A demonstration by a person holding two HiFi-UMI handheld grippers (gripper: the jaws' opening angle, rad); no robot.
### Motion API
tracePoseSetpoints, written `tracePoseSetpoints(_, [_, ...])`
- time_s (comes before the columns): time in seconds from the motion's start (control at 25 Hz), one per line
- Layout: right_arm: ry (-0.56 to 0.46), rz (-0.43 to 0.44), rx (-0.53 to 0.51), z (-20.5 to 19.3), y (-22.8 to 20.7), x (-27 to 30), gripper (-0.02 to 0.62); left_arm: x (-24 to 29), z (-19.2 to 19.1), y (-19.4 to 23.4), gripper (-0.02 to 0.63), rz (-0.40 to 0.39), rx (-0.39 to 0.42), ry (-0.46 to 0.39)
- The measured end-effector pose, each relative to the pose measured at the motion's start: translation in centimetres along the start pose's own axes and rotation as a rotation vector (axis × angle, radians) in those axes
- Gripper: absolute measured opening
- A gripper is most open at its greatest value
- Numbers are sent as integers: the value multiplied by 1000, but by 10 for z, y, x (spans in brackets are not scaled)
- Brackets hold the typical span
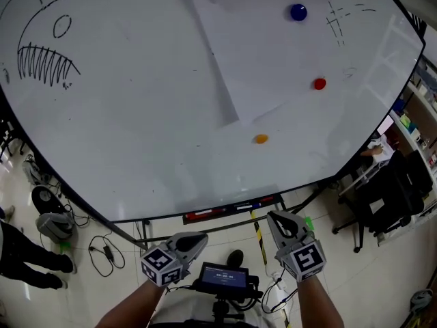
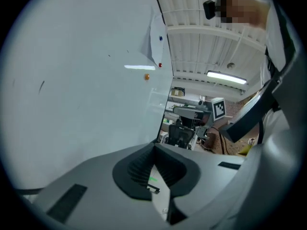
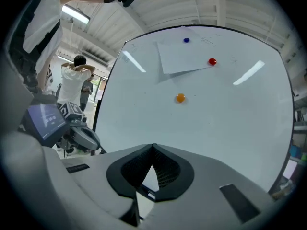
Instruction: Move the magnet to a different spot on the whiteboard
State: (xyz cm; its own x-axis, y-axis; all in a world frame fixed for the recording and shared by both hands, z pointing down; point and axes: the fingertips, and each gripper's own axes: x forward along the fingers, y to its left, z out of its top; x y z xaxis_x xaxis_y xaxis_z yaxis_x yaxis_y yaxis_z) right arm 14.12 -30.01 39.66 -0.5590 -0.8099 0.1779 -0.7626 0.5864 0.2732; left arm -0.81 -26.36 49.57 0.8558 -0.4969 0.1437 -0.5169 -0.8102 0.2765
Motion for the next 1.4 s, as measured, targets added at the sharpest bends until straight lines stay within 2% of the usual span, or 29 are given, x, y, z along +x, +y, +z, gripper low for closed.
tracePoseSetpoints(0.12, [-42,-1,-82,28,-14,21,14,-4,10,11,32,31,-41,-41])
tracePoseSetpoints(0.32, [-73,2,-240,67,-30,53,15,1,25,28,32,71,-29,-65])
tracePoseSetpoints(0.48, [-70,-43,-400,88,-46,70,18,4,31,38,32,97,-28,-78])
tracePoseSetpoints(0.72, [-94,-115,-633,111,-64,94,71,6,31,49,32,114,-45,-89])
tracePoseSetpoints(0.96, [-54,-180,-710,117,-72,111,195,1,26,56,32,125,-67,-87])
tracePoseSetpoints(1.32, [0,-253,-787,119,-76,126,198,-9,27,61,32,145,-63,-98])
tracePoseSetpoints(1.4, [15,-260,-818,117,-72,128,167,-11,26,62,32,148,-65,-98])
